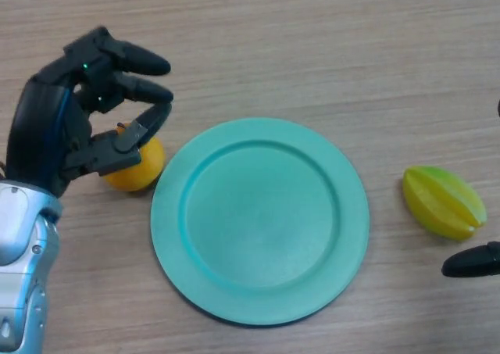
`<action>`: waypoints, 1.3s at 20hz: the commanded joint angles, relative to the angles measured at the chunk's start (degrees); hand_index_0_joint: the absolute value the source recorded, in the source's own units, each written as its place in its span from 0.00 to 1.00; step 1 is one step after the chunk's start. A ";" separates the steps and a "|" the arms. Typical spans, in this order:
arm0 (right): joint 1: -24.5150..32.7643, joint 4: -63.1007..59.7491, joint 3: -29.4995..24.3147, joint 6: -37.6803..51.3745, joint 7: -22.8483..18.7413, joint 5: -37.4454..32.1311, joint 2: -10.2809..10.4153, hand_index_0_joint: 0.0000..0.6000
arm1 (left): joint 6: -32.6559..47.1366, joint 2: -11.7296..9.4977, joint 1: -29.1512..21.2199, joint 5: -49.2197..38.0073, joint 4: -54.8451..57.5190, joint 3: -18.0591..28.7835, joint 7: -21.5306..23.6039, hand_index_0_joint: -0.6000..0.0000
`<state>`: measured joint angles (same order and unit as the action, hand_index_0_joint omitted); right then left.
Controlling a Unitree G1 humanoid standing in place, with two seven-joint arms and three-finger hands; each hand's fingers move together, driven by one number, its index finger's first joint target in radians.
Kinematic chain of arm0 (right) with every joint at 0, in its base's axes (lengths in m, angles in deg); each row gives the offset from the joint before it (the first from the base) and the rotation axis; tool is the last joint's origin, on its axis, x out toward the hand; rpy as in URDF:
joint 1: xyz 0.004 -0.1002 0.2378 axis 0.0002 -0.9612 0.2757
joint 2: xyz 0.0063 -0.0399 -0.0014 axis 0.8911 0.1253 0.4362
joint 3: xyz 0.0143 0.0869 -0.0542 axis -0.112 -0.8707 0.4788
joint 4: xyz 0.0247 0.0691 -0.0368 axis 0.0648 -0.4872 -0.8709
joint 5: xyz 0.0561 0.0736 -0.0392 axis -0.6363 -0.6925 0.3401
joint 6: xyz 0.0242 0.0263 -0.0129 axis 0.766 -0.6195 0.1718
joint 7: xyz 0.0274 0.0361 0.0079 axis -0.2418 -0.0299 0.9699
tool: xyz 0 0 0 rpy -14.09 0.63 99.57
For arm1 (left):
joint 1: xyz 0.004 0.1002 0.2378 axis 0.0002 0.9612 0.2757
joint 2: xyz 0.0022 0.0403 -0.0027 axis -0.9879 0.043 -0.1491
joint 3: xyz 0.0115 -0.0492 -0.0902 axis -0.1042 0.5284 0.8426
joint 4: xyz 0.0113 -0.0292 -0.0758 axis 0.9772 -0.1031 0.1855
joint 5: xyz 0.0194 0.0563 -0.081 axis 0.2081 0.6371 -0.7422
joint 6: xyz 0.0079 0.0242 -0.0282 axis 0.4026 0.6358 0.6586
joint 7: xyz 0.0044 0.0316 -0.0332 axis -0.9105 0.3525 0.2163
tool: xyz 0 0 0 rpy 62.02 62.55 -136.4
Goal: Pick up the yellow pear and place it on the plate
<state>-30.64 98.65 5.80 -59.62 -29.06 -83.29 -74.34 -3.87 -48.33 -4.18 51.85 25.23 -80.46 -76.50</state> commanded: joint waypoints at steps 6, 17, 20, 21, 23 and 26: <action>0.41 1.12 -1.94 9.21 -1.35 0.32 -1.03 0.00 | -6.39 -0.42 5.45 -3.04 16.33 3.71 -0.91 1.00; 0.29 1.96 -2.09 6.05 -0.44 -2.66 -1.02 0.00 | -12.67 -0.45 8.15 -3.87 22.17 5.69 -1.59 1.00; 0.30 2.06 -2.01 4.10 -0.10 -3.20 -1.04 0.00 | -12.52 -0.58 8.06 -3.48 21.64 5.88 -1.62 1.00; 0.65 2.03 -1.96 3.32 0.03 -3.18 -1.31 0.00 | -12.21 -0.64 8.01 -3.39 21.51 6.11 -1.56 1.00; 1.71 1.68 -2.54 3.01 -0.17 -3.81 -1.75 0.00 | -10.59 -0.74 8.32 -1.67 20.88 6.03 -1.61 1.00; 2.31 1.43 -2.89 3.50 -0.56 -4.09 -2.34 0.00 | -7.91 -1.13 8.42 -0.31 18.64 7.42 -2.25 1.00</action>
<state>-29.61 97.00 6.62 -62.15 -28.94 -86.04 -74.59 -20.19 -47.40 5.76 50.91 40.96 -77.60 -78.08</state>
